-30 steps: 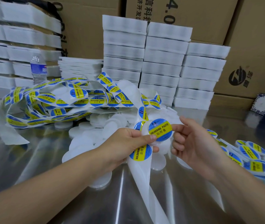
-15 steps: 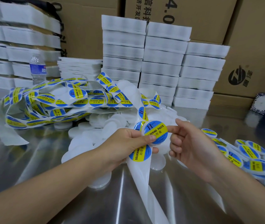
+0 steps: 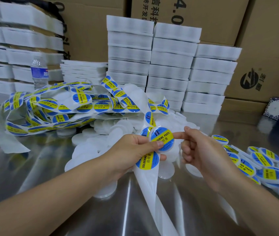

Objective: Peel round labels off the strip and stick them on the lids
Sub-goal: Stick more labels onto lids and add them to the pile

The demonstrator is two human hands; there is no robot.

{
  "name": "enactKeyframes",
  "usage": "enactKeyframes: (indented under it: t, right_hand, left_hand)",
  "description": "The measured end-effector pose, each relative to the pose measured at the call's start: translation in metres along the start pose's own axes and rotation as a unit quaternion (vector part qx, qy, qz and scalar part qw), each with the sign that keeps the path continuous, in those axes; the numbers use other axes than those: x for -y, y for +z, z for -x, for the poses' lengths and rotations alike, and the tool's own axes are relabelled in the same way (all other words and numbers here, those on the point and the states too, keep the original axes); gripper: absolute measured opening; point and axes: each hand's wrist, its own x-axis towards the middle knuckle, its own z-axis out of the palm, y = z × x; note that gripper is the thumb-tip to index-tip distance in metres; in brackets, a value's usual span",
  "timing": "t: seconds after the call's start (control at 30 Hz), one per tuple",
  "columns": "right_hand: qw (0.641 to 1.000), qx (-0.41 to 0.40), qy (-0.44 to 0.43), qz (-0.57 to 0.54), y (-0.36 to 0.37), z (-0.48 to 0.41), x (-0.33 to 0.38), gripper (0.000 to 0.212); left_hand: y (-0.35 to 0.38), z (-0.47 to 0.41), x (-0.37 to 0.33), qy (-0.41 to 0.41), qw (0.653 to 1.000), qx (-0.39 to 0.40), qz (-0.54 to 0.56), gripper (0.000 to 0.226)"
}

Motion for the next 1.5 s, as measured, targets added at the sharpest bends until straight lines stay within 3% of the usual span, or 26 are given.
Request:
enactKeyframes:
  t: [0.17,0.37,0.5,0.63,0.8,1.07,1.17,1.3,1.5]
  right_hand:
    - [0.997,-0.05,-0.045,0.044,0.005,0.005,0.002,0.043]
    - [0.991,-0.08,-0.096,0.053,0.007,0.007,0.0,0.021]
    - [0.987,-0.101,-0.108,0.055,0.0,0.004,0.004,0.021]
    - [0.986,-0.042,-0.105,0.119,0.005,0.006,0.001,0.019]
    - [0.98,0.012,-0.122,0.157,0.011,0.011,-0.006,0.012]
    - [0.989,0.0,-0.104,0.101,0.009,0.007,-0.004,0.011]
    - [0.987,0.03,-0.101,0.118,0.011,0.008,-0.006,0.016]
    - [0.985,0.07,-0.084,0.132,0.014,0.01,-0.01,0.05]
    - [0.982,0.093,-0.085,0.139,0.015,0.008,-0.014,0.059]
  left_hand:
    - [0.001,0.001,-0.002,-0.004,1.0,-0.013,-0.003,0.013]
    - [0.0,0.003,-0.003,-0.006,1.0,-0.025,-0.01,0.015]
    - [0.002,0.004,-0.004,-0.007,1.0,-0.021,-0.01,0.014]
    - [0.004,0.006,-0.005,0.0,0.999,-0.012,-0.046,0.015]
    - [0.006,0.008,-0.004,0.031,0.984,-0.019,-0.173,0.016]
    - [0.006,0.006,-0.004,0.053,0.99,-0.013,-0.127,0.02]
    - [0.007,0.008,-0.005,0.066,0.989,-0.002,-0.135,0.02]
    - [0.007,0.009,-0.007,0.086,0.987,0.018,-0.133,0.013]
    - [0.006,0.01,-0.005,0.104,0.985,0.044,-0.133,0.009]
